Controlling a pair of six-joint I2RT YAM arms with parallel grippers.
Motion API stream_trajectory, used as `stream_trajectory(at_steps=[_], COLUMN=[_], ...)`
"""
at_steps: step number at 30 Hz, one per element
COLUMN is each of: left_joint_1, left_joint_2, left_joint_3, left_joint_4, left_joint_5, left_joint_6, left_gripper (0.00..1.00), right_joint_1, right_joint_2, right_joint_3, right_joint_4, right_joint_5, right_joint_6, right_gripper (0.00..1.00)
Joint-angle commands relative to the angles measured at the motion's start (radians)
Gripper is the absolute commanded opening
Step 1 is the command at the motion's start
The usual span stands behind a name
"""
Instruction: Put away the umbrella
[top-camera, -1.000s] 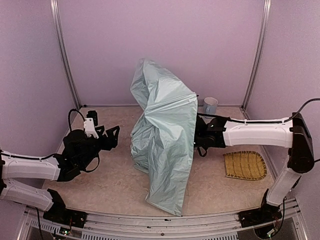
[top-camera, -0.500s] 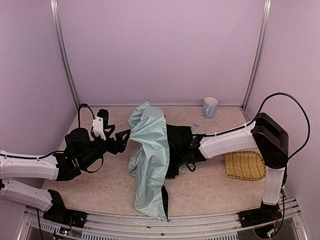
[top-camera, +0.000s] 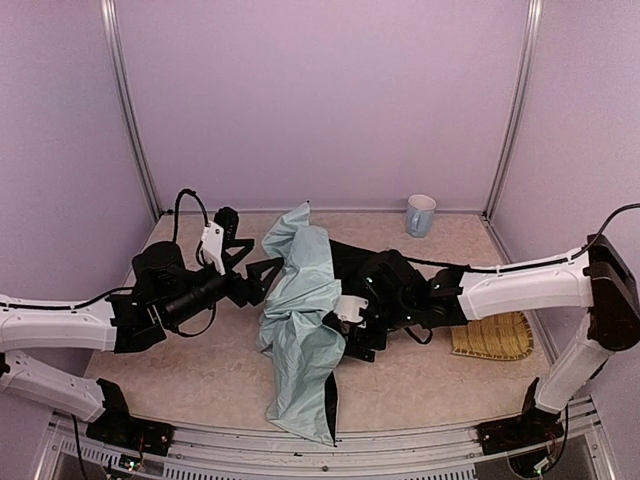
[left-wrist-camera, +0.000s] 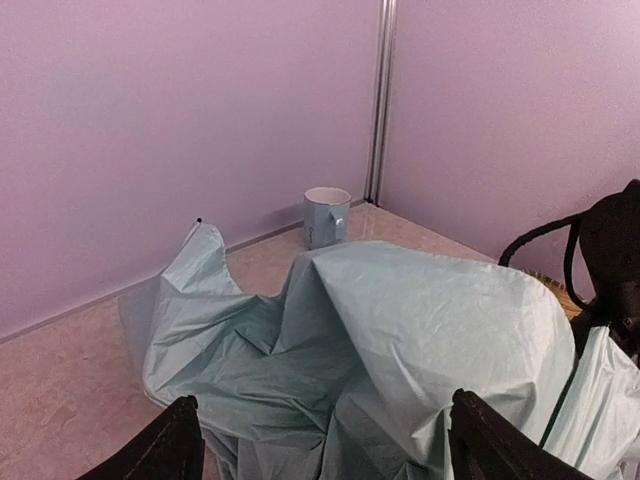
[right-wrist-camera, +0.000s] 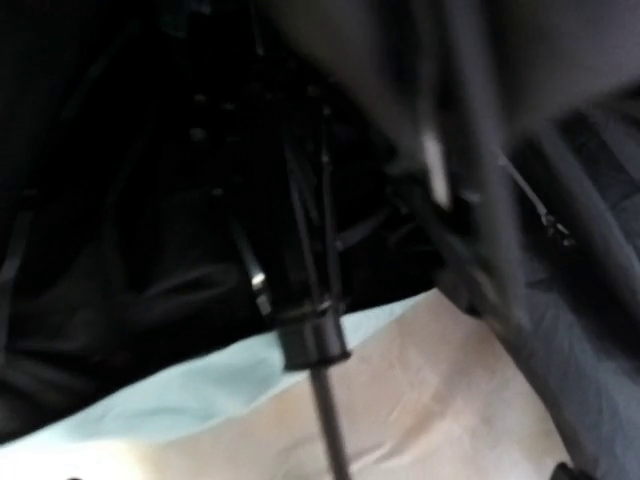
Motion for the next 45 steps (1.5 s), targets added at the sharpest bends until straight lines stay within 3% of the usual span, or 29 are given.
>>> stream_trajectory(at_steps=[1, 7, 13, 21, 28, 35, 39, 45], left_joint_1=[-0.037, -0.028, -0.009, -0.077, -0.126, -0.140, -0.146, -0.152], left_joint_2=[-0.019, 0.077, 0.304, 0.451, 0.598, 0.625, 0.586, 0.343], left_joint_3=[0.067, 0.134, 0.228, 0.144, 0.148, 0.136, 0.146, 0.129], left_joint_4=[-0.080, -0.069, -0.122, -0.080, -0.092, -0.048, -0.075, -0.121], left_joint_5=[0.061, 0.058, 0.110, 0.132, 0.086, 0.080, 0.090, 0.189], left_joint_6=[0.095, 0.113, 0.116, 0.158, 0.180, 0.176, 0.170, 0.208], left_gripper=[0.82, 0.82, 0.76, 0.73, 0.71, 0.72, 0.77, 0.97], right_joint_1=[0.001, -0.105, -0.176, -0.237, -0.397, -0.399, -0.398, -0.460], right_joint_2=[-0.137, -0.357, -0.497, -0.233, 0.059, 0.398, 0.521, 0.447], right_joint_3=[-0.043, -0.023, -0.015, 0.157, 0.346, 0.625, 0.747, 0.642], right_joint_4=[-0.087, -0.182, -0.038, 0.082, 0.121, -0.005, -0.128, -0.102], right_joint_5=[-0.089, -0.200, -0.350, -0.286, -0.471, -0.611, -0.541, -0.437], right_joint_6=[0.026, 0.059, 0.125, 0.347, 0.527, 0.529, 0.507, 0.520], right_gripper=[1.00, 0.99, 1.00, 1.00, 0.99, 0.89, 0.86, 0.85])
